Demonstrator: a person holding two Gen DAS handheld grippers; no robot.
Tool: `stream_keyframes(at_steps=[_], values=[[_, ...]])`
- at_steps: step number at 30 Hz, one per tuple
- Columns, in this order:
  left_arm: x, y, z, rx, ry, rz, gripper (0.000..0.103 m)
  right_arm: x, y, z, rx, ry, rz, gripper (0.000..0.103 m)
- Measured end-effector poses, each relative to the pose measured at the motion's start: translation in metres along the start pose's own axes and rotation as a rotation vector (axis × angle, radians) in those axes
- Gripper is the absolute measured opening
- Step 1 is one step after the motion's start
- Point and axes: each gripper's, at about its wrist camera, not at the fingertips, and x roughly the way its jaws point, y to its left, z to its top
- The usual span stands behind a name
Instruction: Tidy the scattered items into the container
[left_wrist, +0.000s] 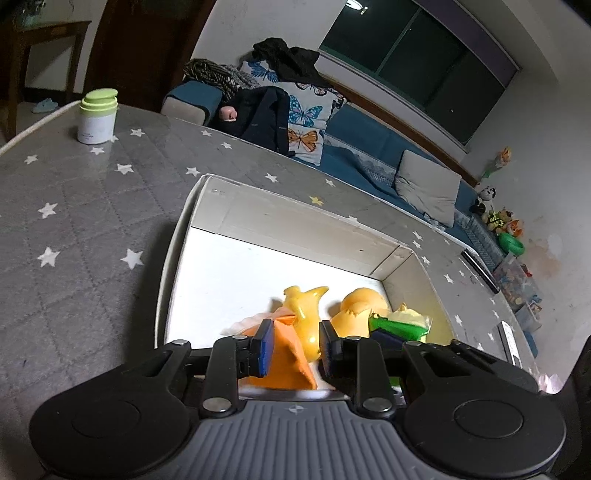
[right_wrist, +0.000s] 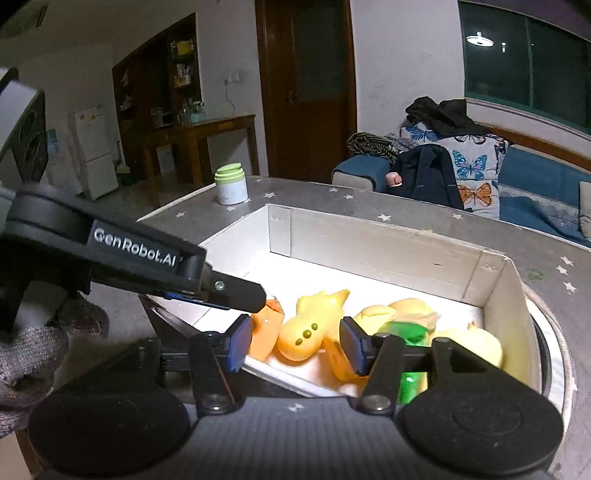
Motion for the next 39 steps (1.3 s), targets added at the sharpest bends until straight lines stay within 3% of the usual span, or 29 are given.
stream_keyframes(at_steps=[2,4,18,39], values=[[-0.003,-0.001,-0.002,0.008,-0.004,0.006,0.028,-0.006,-0.001,-0.001,0.007,-0.010,-0.005,0.060],[-0.007,-0.004,-0.006,0.021,-0.012,0.010,0.028,-0.011,-0.001,-0.002,0.009,-0.018,-0.005,0.073],[-0.031,-0.028,-0.030,0.130,-0.073,0.071,0.029,-0.052,-0.001,-0.025,0.044,-0.058,-0.063,0.102],[-0.044,-0.046,-0.068,0.209,-0.066,0.154,0.030,-0.083,-0.008,-0.058,0.186,-0.027,-0.165,0.103]])
